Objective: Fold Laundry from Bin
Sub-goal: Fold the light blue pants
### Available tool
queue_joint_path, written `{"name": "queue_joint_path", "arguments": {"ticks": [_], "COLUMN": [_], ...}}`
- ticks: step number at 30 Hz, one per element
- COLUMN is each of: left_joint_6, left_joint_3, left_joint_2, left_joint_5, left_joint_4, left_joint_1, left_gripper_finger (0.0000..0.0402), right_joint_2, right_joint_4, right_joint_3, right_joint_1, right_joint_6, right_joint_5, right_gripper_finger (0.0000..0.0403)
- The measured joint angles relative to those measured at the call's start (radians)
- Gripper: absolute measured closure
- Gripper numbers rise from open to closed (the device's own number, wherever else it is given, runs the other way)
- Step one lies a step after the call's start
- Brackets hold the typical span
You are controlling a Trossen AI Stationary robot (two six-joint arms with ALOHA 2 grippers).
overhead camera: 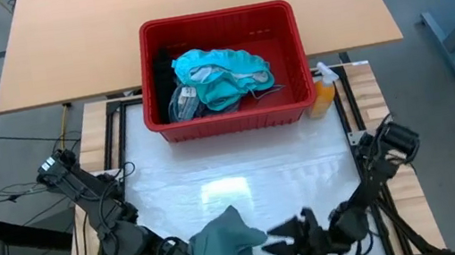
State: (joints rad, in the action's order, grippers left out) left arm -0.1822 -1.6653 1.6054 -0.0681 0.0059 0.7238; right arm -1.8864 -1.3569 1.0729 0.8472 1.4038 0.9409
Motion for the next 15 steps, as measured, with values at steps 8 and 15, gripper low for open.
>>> {"name": "queue_joint_path", "arguments": {"ticks": [8, 15], "left_joint_6": [-0.03, -0.024], "left_joint_3": [0.0, 0.0], "left_joint_2": [0.0, 0.0], "left_joint_5": [0.0, 0.001], "left_joint_4": [-0.015, -0.011], "left_joint_1": [0.0, -0.012], "left_gripper_finger": [0.0319, 0.0319], "right_joint_2": [-0.043, -0.049], "right_joint_4": [-0.129, 0.077], "right_joint_3": [0.055, 0.054], "right_joint_1": [0.094, 0.09], "right_joint_6": [0.173, -0.179], "right_joint_5": [0.181, 0.026], "right_gripper_finger": [0.0112, 0.0112]}}
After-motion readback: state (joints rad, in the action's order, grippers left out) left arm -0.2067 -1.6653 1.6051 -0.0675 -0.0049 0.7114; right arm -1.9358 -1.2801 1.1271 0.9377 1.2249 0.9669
